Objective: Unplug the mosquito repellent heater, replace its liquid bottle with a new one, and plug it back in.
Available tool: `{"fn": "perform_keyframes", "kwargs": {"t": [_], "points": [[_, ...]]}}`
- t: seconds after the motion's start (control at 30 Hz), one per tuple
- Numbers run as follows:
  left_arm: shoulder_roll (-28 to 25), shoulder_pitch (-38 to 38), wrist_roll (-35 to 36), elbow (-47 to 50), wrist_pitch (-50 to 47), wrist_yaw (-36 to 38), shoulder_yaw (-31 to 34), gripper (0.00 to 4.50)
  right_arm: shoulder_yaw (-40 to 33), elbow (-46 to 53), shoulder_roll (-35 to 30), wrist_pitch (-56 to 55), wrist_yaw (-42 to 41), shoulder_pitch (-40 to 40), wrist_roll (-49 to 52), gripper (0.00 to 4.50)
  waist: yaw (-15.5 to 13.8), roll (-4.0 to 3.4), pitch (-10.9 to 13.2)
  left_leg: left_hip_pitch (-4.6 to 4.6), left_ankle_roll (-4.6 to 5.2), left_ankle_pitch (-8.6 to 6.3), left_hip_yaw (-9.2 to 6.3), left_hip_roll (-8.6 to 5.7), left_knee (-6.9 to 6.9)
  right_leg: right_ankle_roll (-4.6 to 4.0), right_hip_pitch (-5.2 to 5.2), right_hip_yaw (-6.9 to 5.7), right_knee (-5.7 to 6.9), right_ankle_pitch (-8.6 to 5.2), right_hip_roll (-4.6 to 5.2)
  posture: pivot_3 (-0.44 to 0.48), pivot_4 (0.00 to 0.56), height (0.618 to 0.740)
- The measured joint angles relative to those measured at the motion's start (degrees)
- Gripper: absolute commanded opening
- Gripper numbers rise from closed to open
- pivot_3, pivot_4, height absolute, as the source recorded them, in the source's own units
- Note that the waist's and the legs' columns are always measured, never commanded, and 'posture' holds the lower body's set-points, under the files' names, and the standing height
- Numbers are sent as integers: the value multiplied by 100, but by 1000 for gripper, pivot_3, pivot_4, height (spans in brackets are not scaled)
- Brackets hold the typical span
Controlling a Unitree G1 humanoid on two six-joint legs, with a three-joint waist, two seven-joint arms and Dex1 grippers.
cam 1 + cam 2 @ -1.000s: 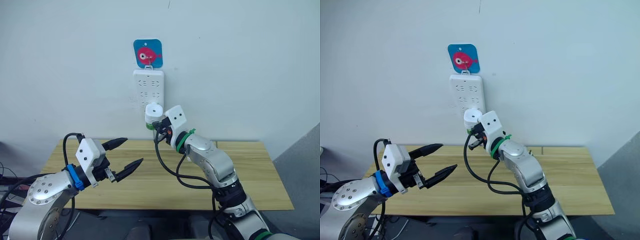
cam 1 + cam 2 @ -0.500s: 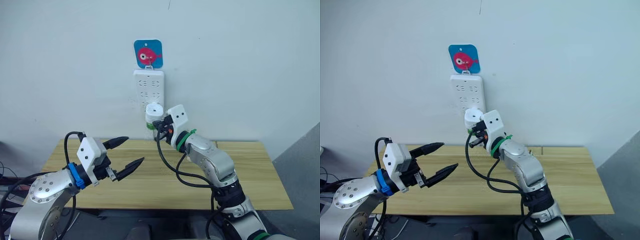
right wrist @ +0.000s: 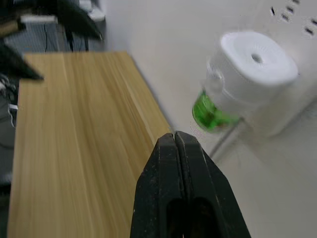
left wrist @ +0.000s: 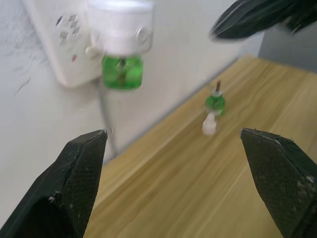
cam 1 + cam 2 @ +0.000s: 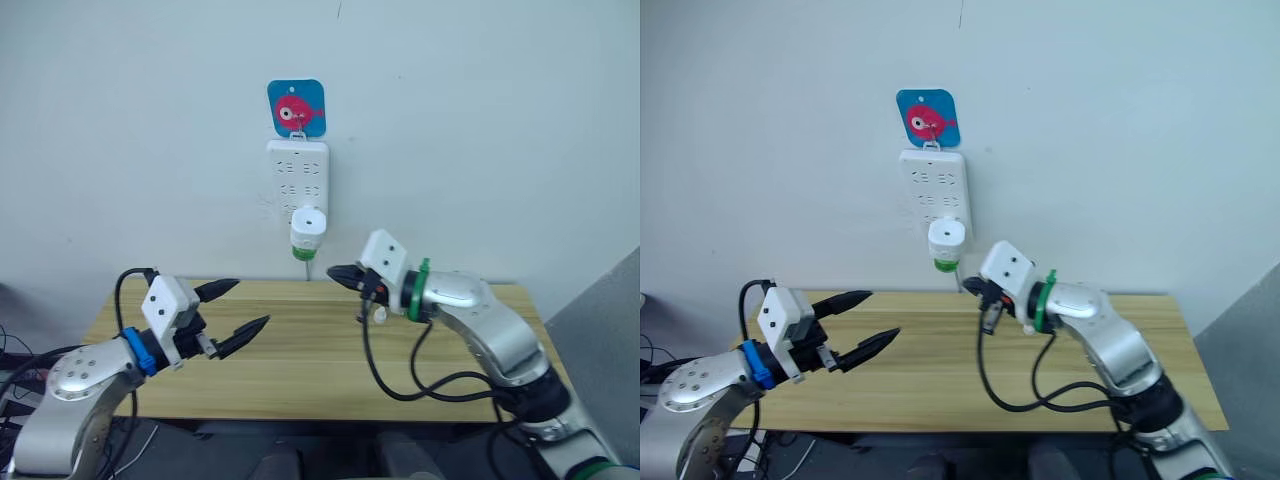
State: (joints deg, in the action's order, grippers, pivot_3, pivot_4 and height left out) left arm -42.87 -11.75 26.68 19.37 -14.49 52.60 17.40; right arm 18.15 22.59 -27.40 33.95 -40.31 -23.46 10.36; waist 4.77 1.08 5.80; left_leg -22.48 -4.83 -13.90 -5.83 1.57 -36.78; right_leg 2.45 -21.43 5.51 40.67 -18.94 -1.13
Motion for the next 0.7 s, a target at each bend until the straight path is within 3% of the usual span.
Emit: {"fn": "perform_keyframes", "kwargs": {"t": [0.13, 0.4, 0.5, 0.7], "points": [[-394, -24, -155, -720, 537, 676, 117, 4500, -529, -84, -965, -582, -494, 544, -9, 1587, -2, 1, -1, 1, 0, 0, 13, 0, 0, 0, 2, 4, -9, 0, 5, -18, 0, 740], [-940, 34, -175, -1052, 298, 1031, 244, 4500, -1520, -409, -2440, -1406, -1661, 1323, 211, 4486, 19, 3, -6, 8, 1, 0, 21, 3, -2, 1, 7, 8, -8, 0, 6, -12, 0, 740], [-1020, -4, -417, -1035, 231, 875, 249, 4500, -1713, -723, -2832, -1735, -2046, 1409, 215, 4486, 17, 7, -8, 15, 1, 0, 22, 4, -3, 1, 13, 9, -8, 0, 6, -10, 0, 740], [-1010, -29, -674, -1106, 267, 756, 247, 4500, -1754, -1234, -2871, -2155, -2281, 1407, 210, 4486, 5, 8, -13, 15, 1, 0, 22, 3, -6, 1, 14, 10, -4, 1, 7, -6, 0, 740]]}}
